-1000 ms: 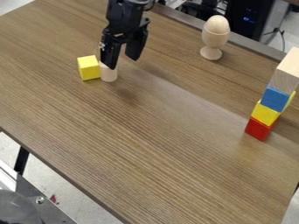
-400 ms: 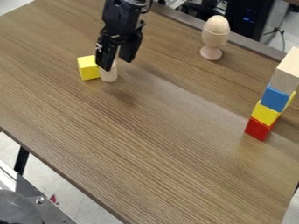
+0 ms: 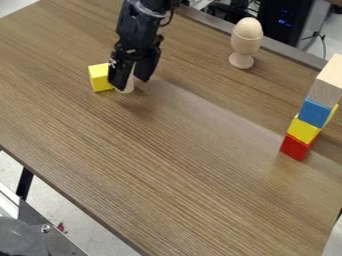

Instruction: Pick the cylinder and place it ontop the box

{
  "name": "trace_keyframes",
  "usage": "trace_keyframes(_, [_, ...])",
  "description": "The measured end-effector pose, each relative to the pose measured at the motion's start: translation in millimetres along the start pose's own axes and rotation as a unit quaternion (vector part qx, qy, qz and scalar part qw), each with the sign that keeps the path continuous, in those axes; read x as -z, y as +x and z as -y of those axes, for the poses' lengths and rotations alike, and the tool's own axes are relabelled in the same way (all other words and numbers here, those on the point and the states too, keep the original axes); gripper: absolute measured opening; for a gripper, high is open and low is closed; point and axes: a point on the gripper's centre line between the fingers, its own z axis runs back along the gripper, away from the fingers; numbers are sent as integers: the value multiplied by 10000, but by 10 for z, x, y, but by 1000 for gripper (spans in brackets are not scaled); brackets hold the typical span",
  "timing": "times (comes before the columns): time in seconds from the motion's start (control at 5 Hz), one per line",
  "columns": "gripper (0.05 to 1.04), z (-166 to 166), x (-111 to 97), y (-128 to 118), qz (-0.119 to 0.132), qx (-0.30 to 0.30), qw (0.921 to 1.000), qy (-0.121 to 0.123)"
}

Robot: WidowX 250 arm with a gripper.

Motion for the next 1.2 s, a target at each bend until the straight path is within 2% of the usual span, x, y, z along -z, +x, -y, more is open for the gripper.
trace_keyframes(0.2, [949, 60, 87, 39, 73, 437, 9985, -314])
trace_keyframes(0.4, [678, 107, 44, 122, 287, 565, 9963, -580])
trace_keyframes(0.6, [557, 185, -52, 155, 457, 868, 9926, -712])
trace_keyframes(0.8, [557, 483, -539, 71, 576, 1709, 9750, -1294])
trace_keyframes(1.0, [556, 743, -1289, -293, 642, 2870, 9329, -2079])
trace_keyframes(1.2, [556, 799, -1787, -585, 615, 3865, 8836, -2570])
